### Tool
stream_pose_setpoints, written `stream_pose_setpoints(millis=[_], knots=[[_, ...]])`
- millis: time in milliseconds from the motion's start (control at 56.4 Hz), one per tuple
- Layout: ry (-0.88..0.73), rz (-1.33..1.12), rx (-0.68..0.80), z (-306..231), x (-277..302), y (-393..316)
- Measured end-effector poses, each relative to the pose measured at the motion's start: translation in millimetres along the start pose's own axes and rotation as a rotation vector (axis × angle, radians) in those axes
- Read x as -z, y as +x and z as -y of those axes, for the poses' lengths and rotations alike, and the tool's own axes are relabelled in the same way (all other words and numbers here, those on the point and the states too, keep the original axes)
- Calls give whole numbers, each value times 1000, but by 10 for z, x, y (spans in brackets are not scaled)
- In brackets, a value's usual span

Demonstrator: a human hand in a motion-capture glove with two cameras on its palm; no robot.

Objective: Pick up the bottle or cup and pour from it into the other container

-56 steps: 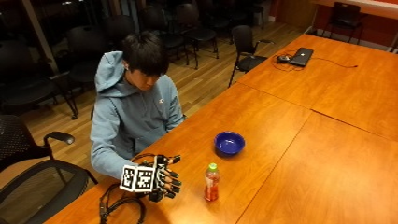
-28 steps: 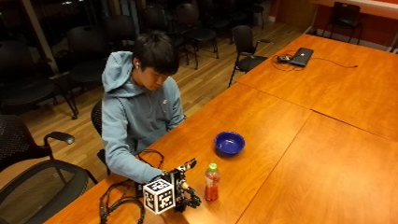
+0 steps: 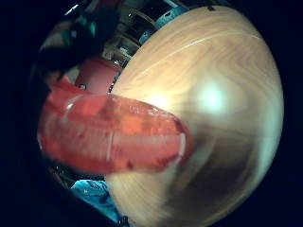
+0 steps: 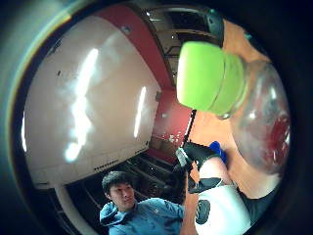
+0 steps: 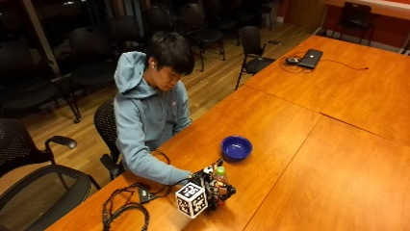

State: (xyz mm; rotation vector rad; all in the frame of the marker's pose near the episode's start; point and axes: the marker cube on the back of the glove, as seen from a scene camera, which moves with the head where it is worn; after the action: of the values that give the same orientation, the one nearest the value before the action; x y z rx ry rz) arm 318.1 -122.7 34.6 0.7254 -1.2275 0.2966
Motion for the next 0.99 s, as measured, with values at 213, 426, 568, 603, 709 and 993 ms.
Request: stream_pose_setpoints(millis=[213, 426, 568, 603, 709, 993], knots=[[51, 30, 3, 26, -278, -23], [-5, -27, -1, 31, -615, -189], [-132, -212, 76, 22, -847, -471], [-173, -272, 101, 8, -912, -546], [-278, -492, 178, -59, -1134, -736], [-634, -1176, 354, 169, -1351, -1485]])
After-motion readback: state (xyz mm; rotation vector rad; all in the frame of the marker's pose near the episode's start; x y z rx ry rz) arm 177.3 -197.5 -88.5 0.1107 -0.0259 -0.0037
